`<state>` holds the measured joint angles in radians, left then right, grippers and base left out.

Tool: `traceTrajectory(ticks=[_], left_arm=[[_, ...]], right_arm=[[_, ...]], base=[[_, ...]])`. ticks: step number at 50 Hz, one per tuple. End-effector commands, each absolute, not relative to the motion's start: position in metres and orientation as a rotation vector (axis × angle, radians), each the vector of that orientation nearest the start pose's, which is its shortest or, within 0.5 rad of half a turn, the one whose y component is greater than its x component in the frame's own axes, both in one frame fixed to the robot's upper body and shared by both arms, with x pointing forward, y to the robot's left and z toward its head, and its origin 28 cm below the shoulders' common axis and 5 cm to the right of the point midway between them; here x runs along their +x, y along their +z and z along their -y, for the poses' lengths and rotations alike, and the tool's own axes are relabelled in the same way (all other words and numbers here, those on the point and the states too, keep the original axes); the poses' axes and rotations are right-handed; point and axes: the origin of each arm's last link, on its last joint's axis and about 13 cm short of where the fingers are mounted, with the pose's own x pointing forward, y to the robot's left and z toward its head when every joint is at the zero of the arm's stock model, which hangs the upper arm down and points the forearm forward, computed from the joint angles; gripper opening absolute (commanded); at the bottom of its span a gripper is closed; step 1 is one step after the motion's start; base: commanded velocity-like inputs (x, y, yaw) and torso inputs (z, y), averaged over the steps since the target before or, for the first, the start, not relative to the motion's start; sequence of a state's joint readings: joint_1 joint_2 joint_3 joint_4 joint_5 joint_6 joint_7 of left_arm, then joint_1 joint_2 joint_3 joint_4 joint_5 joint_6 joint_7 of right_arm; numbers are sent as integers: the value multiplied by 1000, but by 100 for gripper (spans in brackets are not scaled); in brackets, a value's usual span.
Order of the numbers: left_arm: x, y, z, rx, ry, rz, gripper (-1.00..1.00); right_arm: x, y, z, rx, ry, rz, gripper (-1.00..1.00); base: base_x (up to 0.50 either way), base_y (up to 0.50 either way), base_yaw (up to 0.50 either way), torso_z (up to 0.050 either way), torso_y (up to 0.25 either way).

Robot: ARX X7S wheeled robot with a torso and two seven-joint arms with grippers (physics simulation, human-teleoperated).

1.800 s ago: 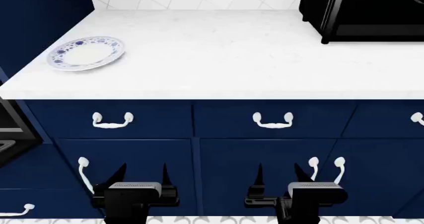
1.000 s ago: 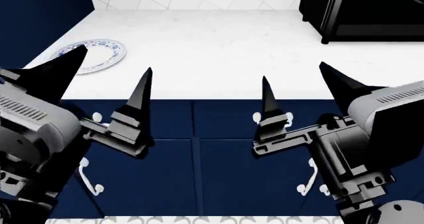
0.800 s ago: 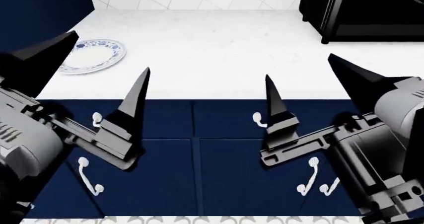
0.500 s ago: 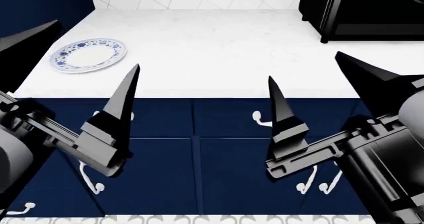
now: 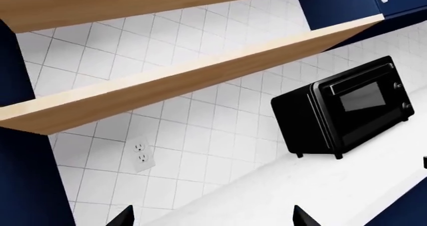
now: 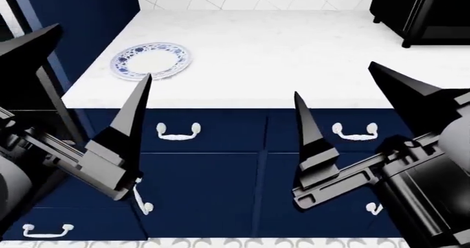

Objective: Pick the broccoli from the top rack in the oven and place it on the plate on the counter.

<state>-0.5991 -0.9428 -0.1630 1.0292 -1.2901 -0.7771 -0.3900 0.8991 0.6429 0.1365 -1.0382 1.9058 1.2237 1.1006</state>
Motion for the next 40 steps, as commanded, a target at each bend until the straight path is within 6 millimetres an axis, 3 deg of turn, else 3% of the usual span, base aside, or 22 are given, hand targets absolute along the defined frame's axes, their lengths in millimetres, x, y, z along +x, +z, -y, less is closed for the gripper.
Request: traceTrajectory(ticks=[1, 16, 34, 40], left_arm=[[154, 277, -260, 278, -426, 474, 100], [154, 283, -262, 252, -432, 519, 100], [156, 284, -263, 259, -411, 517, 100], [156, 283, -263, 264, -413, 521, 100]], right_arm=[[136, 266, 112, -196, 324, 310, 100], [137, 266, 111, -202, 332, 306, 100], [135, 266, 112, -219, 328, 295, 100], [134, 268, 113, -295, 338, 233, 100]], base=[[0, 500, 0, 0, 0], [0, 500, 0, 1, 0], [0, 500, 0, 50, 0], [0, 500, 0, 50, 0]])
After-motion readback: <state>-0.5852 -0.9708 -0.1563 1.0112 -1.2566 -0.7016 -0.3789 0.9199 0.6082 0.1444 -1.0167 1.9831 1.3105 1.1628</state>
